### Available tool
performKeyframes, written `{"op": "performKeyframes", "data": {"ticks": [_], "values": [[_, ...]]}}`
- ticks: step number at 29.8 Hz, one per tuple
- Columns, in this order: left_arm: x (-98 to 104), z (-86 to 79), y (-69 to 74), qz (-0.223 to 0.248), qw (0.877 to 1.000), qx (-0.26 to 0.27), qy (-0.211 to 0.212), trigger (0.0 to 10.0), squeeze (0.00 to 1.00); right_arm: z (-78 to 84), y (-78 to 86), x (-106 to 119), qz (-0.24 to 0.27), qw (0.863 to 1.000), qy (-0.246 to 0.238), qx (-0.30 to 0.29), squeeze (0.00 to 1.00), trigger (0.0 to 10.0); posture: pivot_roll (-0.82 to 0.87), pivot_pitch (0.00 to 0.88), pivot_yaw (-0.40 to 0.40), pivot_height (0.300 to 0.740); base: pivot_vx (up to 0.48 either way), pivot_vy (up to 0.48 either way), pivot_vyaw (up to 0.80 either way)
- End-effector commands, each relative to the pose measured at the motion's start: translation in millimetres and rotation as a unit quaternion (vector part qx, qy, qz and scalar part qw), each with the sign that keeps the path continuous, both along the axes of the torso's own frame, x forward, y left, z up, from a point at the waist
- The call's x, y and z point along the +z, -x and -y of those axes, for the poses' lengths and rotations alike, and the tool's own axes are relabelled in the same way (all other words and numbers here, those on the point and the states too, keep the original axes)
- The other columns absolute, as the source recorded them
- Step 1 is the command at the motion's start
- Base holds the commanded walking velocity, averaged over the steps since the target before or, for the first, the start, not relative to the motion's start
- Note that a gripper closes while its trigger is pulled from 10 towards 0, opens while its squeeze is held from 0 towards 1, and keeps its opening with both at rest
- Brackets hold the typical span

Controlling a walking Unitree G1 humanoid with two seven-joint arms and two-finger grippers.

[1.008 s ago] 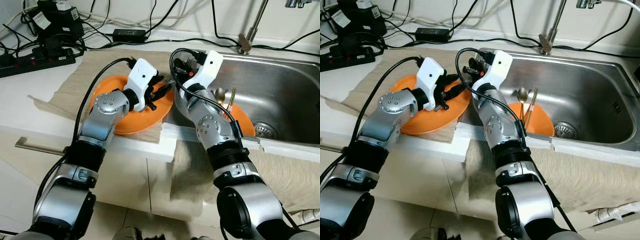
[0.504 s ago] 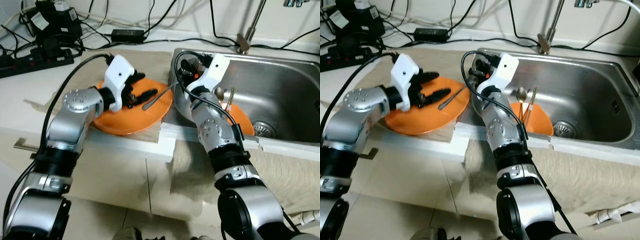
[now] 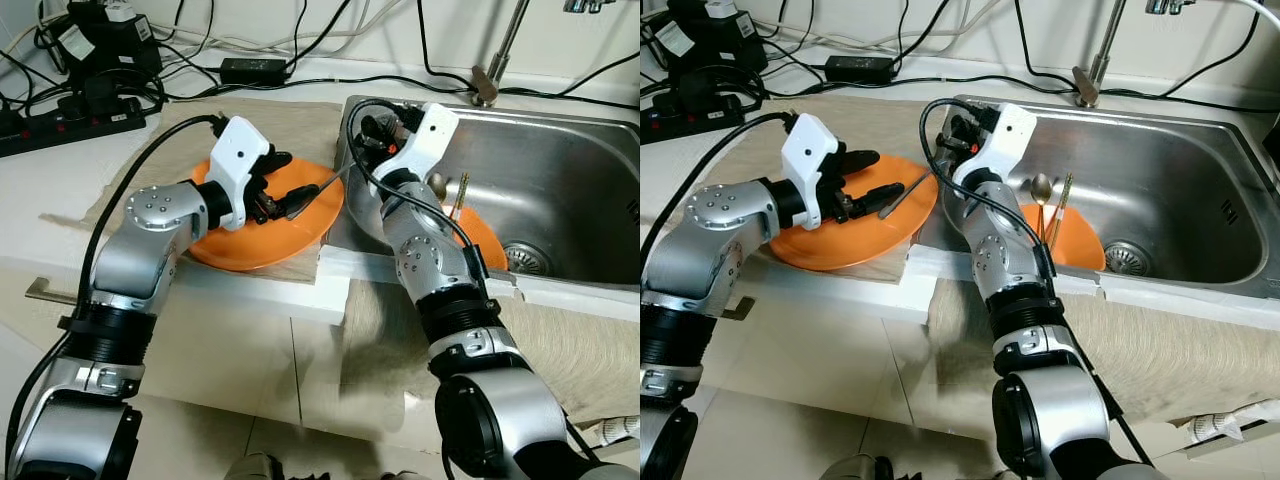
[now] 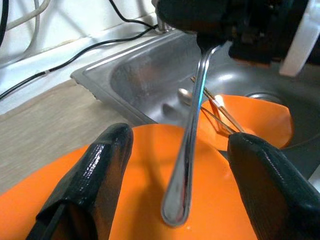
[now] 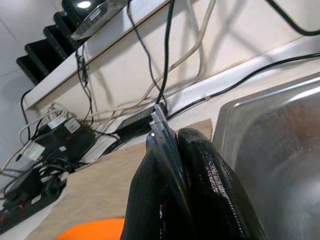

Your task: Kitchen organization

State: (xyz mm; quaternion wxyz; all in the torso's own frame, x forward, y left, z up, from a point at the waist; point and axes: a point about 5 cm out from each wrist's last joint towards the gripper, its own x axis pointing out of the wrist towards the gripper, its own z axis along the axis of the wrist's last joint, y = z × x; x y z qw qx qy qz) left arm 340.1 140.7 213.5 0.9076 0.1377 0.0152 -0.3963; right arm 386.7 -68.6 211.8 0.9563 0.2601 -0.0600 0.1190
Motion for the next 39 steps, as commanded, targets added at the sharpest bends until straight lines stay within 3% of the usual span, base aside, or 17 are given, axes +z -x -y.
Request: {"op": "performKeyframes", "data": {"ticks": [1, 14, 18, 26, 32, 34, 39], "values": [[-1.7, -1.0, 1.1, -0.002, 1.0, 0.004, -0.002, 10.0, 0.0, 2.8, -3.3, 7.5, 0.004, 1.0, -0.006, -0.004, 0.0, 10.0, 0.08, 0.037, 0.025, 0.74, 0.0, 0.0, 0.0], [-7.7, 2.0, -2.3, -0.006, 1.0, 0.014, -0.003, 10.0, 0.0, 28.7, -15.9, 58.4, 0.078, 0.996, 0.0, -0.032, 0.0, 10.0, 0.07, 0.024, 0.028, 0.74, 0.0, 0.0, 0.0], [-8.5, 2.3, -3.7, -0.005, 1.0, 0.018, -0.003, 10.0, 0.0, 50.7, -21.6, 65.5, 0.083, 0.994, 0.009, -0.074, 0.0, 10.0, 0.07, 0.022, 0.028, 0.74, 0.0, 0.0, 0.0], [-10.3, 1.0, -5.4, -0.007, 1.0, 0.025, -0.003, 10.0, 0.0, 94.6, -26.3, 47.6, 0.044, 0.983, 0.068, -0.163, 0.0, 10.0, 0.07, 0.029, 0.031, 0.74, 0.0, 0.0, 0.0], [-10.1, 0.4, -6.9, -0.007, 1.0, 0.026, -0.002, 10.0, 0.0, 100.3, -26.7, 22.8, -0.001, 0.971, 0.147, -0.19, 0.0, 10.0, 0.06, 0.031, 0.036, 0.74, 0.0, 0.0, 0.0], [-10.0, 0.4, -7.7, -0.007, 1.0, 0.027, -0.003, 10.0, 0.0, 98.2, -26.4, 6.9, -0.033, 0.963, 0.192, -0.188, 0.0, 10.0, 0.06, 0.031, 0.036, 0.74, 0.0, 0.0, 0.0], [-9.5, 0.8, -8.9, -0.006, 1.0, 0.028, -0.002, 10.0, 0.0, 101.1, -24.4, -20.9, -0.103, 0.922, 0.319, -0.196, 0.0, 10.0, 0.06, 0.032, 0.035, 0.74, 0.0, 0.0, 0.0]]}}
